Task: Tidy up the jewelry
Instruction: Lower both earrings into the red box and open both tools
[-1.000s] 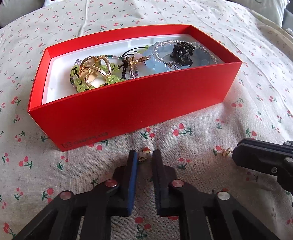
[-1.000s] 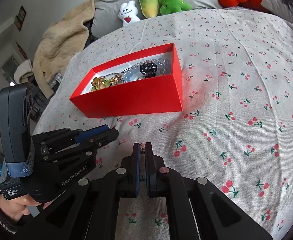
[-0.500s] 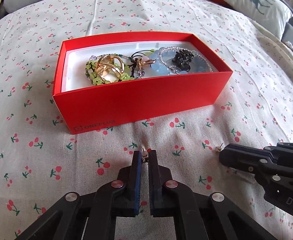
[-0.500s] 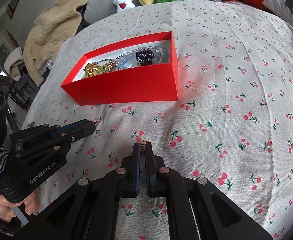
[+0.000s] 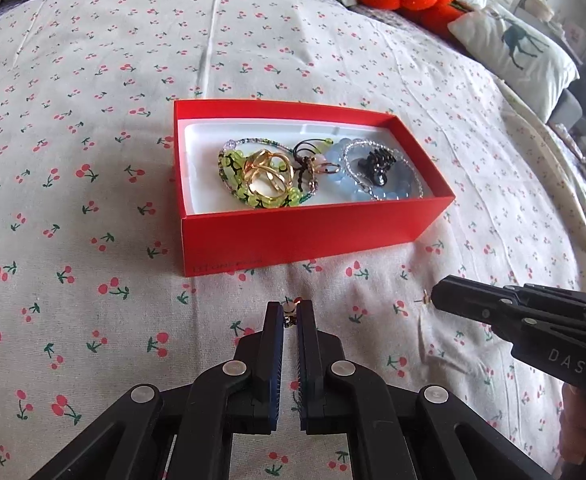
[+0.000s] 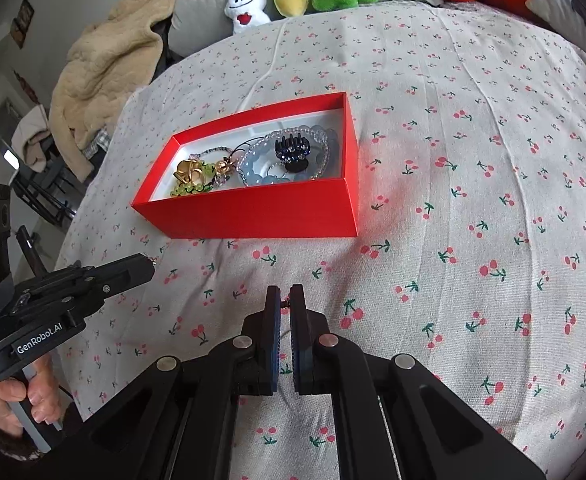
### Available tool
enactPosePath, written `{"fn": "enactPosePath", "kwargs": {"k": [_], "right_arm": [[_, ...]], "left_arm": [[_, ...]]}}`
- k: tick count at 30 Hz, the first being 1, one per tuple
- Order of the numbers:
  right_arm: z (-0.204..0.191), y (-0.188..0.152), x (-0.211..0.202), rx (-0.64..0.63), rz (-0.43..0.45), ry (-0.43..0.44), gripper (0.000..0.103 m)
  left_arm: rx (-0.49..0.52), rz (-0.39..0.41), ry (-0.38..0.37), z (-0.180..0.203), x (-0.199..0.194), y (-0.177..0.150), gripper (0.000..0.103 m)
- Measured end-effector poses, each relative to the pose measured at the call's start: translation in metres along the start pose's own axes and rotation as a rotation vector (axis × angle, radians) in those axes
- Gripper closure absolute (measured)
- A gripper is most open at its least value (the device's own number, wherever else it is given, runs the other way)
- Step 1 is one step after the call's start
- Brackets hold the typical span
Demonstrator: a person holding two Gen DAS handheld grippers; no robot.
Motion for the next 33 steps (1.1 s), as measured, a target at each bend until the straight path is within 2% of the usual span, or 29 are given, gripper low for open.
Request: {"fn": "enactPosePath", "kwargs": {"k": [9,14,20,26,31,33], "right_arm": [[-0.016,0.042,0.004,0.006,0.035,0.035,0.099],[-0.013,0.069,0.018,0.057,0.057,0.05,0.099],[-0.001,0.067,0.043,0.127,0.012,0.06,0.099],[0.001,0.07,0.044,0.157,0.021,0.078,0.097],[0.003,0.071,0.038,0.18,0.027,0.076,0.094],[0.003,0.071,0.034,0.174,0.031,0.071,0.08]], "left_arm": [[0.021,0.032,0.02,0.001,0.0,0.043,0.102],[0.01,0.015,0.005,0.006,0.015,0.064,0.102],[-0.015,-0.022,0.017,0.006,0.043,0.076,0.102],[-0.065,-0.04,0.033,0.0,0.057,0.076,0.1],[-0.089,-0.031,0.045,-0.004,0.048,0.076,0.071],[-0.085,-0.022,0.052,-0.005,0.042,0.078,0.067]]}}
Point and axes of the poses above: each gripper's, at about its wrist camera, not at the fingertips, and x roughly the way its jaws point, z to its right, y to its top, the point moved 9 cm from there along x, roughly the way its jaws point, and after that the axes turned 15 degrees about z, right-handed, at the moved point
